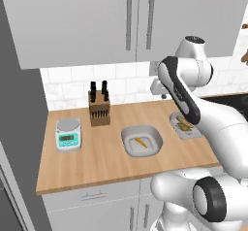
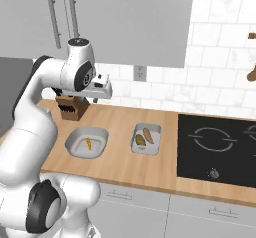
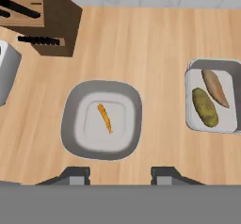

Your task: Take the meat container that has the shrimp and place it on the second highest rack of the freezer. Then take the vegetable container that has the sweet potato and potato and place it on the highest rack of the freezer.

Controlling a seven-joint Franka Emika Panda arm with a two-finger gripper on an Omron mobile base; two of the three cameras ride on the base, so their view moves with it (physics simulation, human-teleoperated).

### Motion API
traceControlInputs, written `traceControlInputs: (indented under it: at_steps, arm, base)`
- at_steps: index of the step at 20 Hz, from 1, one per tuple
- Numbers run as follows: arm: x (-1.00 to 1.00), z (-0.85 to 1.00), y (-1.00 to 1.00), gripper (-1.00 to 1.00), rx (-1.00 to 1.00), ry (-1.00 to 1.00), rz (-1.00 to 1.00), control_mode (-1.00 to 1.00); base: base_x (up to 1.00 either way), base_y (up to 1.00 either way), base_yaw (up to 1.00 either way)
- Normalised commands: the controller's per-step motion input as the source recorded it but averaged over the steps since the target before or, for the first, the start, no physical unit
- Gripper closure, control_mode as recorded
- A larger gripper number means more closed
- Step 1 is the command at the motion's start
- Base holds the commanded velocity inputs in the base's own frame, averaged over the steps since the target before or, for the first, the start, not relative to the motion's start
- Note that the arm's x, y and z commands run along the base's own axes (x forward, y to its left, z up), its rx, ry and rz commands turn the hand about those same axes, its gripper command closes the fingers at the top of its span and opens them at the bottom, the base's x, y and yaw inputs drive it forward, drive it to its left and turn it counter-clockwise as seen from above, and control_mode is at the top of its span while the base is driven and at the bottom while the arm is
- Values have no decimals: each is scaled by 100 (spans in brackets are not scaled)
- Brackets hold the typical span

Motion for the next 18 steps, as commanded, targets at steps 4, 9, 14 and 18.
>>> traceControlInputs:
  at_steps: [4,9,14,18]
  arm:
    - [-37,0,0,-100,2,0,-20,-100]
    - [-16,0,-6,-100,0,0,-55,-100]
    - [-11,0,-28,-100,7,-1,-59,-100]
    - [-45,-1,-53,-100,42,1,-47,-100]
  base:
    - [0,0,0]
    - [0,0,0]
    - [0,0,0]
    - [0,0,0]
